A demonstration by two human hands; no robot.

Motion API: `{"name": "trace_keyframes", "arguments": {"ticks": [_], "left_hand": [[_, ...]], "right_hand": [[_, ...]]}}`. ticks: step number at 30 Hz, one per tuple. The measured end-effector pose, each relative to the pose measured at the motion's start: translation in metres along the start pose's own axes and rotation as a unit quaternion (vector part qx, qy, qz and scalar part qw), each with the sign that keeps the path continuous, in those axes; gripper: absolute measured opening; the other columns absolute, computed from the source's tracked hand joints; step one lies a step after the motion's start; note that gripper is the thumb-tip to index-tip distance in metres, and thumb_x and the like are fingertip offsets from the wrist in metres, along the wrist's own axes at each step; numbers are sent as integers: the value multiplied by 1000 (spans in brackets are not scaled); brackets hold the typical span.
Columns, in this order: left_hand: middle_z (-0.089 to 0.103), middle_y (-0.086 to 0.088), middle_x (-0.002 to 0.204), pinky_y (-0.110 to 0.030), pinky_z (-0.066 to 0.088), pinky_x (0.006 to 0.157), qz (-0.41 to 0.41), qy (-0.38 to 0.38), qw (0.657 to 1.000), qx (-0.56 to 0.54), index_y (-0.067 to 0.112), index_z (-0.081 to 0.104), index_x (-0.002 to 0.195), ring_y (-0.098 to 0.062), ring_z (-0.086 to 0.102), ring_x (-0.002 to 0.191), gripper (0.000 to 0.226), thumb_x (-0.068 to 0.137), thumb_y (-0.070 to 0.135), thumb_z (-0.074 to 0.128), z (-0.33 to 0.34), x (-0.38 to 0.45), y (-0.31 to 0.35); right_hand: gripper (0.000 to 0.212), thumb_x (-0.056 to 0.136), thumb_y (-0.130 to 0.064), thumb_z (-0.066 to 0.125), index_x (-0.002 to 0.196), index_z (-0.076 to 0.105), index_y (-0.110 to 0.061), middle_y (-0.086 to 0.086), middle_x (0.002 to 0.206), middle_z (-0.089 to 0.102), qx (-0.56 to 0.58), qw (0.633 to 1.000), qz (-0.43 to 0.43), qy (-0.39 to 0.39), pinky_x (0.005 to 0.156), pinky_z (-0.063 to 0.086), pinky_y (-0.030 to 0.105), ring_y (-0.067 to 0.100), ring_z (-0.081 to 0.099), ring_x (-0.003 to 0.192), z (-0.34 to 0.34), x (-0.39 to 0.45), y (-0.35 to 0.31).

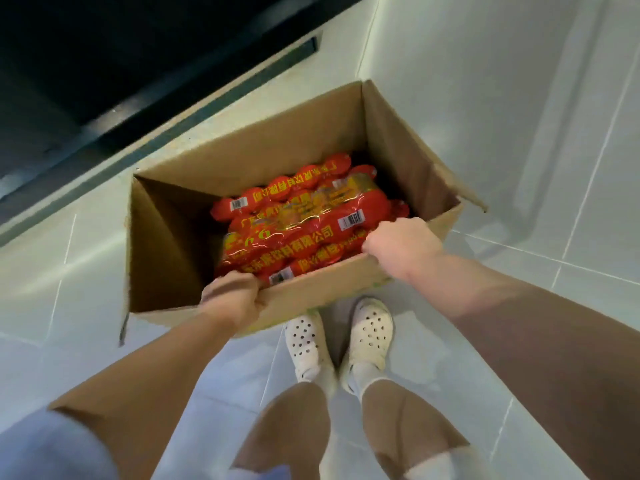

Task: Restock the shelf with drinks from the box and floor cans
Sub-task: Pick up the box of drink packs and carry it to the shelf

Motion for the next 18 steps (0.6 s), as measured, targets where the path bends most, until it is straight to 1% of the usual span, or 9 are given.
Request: {"name": "trace_keyframes", "arguments": {"ticks": [3,5,7,10,12,14,18], "left_hand": [[60,-10,119,-35,46,90,62,-27,996,58,14,58,115,-28,56,111,31,87,26,51,-21,-53,20],[59,-9,121,-38,47,90,102,-45,988,105,17,57,116,-29,55,114,32,86,25,51,-26,-86,40],[59,-8,122,-39,47,90,143,-63,976,152,18,58,115,-29,53,116,31,86,21,49,-23,-123,65],[59,-7,122,-40,47,90,186,-69,957,210,17,59,114,-28,53,116,30,86,18,47,-15,-172,93],[59,-6,122,-38,47,91,217,-61,942,248,19,58,116,-27,54,116,30,88,19,46,-9,-205,112],[59,-5,122,-35,47,92,238,-57,927,285,19,57,117,-25,54,114,30,90,20,45,-4,-235,127],[61,-5,120,-36,47,88,284,-26,889,359,20,60,113,-25,55,113,28,88,22,48,-11,-298,167]], "right_hand": [[32,88,-9,47,119,56,-14,12,124,57,57,997,30,-52,91,45,39,33,53,115,-1,-63,6],[32,87,-13,51,119,56,-15,11,125,56,99,989,58,-94,92,44,39,32,53,116,13,-110,9],[31,87,-15,51,118,56,-15,11,125,55,150,977,86,-126,92,44,38,31,53,116,29,-164,9],[31,87,-16,49,117,56,-17,10,123,57,223,956,124,-140,91,44,37,29,55,114,49,-239,2],[31,89,-16,47,118,56,-19,8,123,58,262,943,153,-140,91,45,38,28,55,113,62,-287,-6],[31,89,-16,46,118,56,-21,7,123,58,292,930,184,-123,93,45,38,27,55,113,70,-328,-15],[31,87,-12,48,116,58,-18,9,122,58,375,887,257,-76,91,45,36,29,54,113,83,-409,-29]]}}
Point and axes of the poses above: each hand's wrist, its own x-axis towards the middle knuckle, its own z-axis out of the palm, y = z × x, the point moved 7 cm from there along x, towards the middle knuckle
